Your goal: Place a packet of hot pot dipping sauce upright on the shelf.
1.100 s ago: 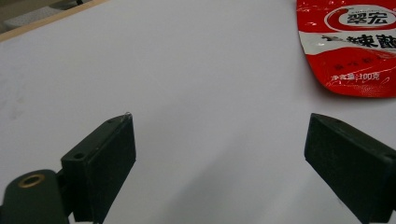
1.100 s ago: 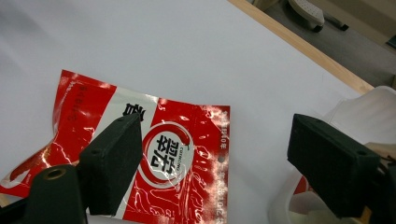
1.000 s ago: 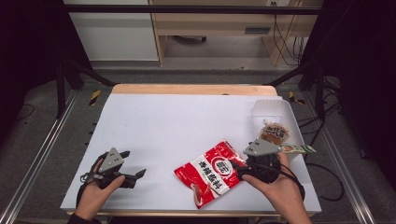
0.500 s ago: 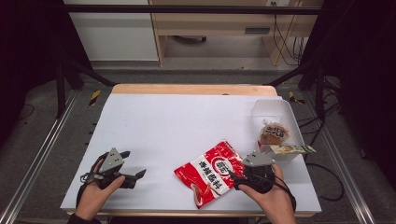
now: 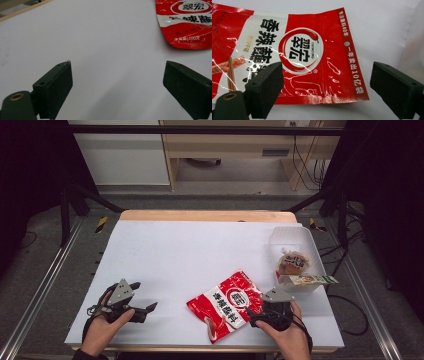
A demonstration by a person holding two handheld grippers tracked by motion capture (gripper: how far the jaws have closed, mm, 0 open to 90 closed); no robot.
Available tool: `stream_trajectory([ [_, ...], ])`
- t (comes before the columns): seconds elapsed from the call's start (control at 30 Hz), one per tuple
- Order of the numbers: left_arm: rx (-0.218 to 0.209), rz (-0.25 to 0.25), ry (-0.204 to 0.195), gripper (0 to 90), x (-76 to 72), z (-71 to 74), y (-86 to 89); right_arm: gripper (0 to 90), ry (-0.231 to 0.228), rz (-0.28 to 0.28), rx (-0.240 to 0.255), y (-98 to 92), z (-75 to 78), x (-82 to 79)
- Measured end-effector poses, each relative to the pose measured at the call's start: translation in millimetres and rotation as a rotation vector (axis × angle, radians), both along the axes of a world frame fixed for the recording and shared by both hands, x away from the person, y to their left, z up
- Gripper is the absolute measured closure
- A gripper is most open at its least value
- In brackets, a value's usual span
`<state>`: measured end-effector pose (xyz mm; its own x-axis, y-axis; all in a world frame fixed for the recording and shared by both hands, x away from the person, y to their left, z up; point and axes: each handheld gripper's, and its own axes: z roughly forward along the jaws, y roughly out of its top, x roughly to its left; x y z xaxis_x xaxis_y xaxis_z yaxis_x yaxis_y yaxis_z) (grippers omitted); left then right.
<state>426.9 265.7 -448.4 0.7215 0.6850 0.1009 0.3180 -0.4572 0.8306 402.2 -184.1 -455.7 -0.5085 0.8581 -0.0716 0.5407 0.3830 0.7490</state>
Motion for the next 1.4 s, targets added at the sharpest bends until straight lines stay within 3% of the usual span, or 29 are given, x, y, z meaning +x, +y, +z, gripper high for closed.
stream_trajectory([
  [0.17, 0.004, -0.005, -0.001, 8.7, -0.2, 0.2, -1.0, 11.0, 0.027, -0.026, 0.022, -6.9, -8.2, 1.1],
  [0.47, 0.016, -0.02, 0.004, 8.7, -0.3, -1.3, -4.4, 9.7, 0.082, -0.025, 0.072, -9.2, -13.9, 5.7],
  [0.73, 0.018, -0.025, 0.007, 8.7, -0.3, -1.7, -5.1, 10.0, 0.107, -0.023, 0.082, -7.7, -17.6, 10.2],
  [0.93, 0.018, -0.025, 0.005, 8.7, -0.2, -1.2, -5.0, 11.9, 0.097, -0.013, 0.084, -7.6, -16.7, 9.2],
  [1.17, 0.026, -0.026, 0.008, 8.7, 0.0, -2.4, -6.6, 21.9, 0.057, 0.018, 0.115, -3.7, -8.8, 1.4],
  [1.23, 0.029, -0.027, 0.01, 8.7, 0.0, -2.7, -7.0, 28.8, 0.046, 0.05, 0.135, -2.0, -6.4, -1.1],
  [1.3, 0.029, -0.028, 0.01, 8.7, -0.2, -2.7, -7.2, 31.6, 0.047, 0.06, 0.126, -0.3, -6.1, -1.9],
  [1.4, 0.027, -0.029, 0.008, 8.7, -0.3, -2.3, -7.1, 40.7, 0.076, 0.029, 0.106, 0.0, -8.5, 1.7],
])
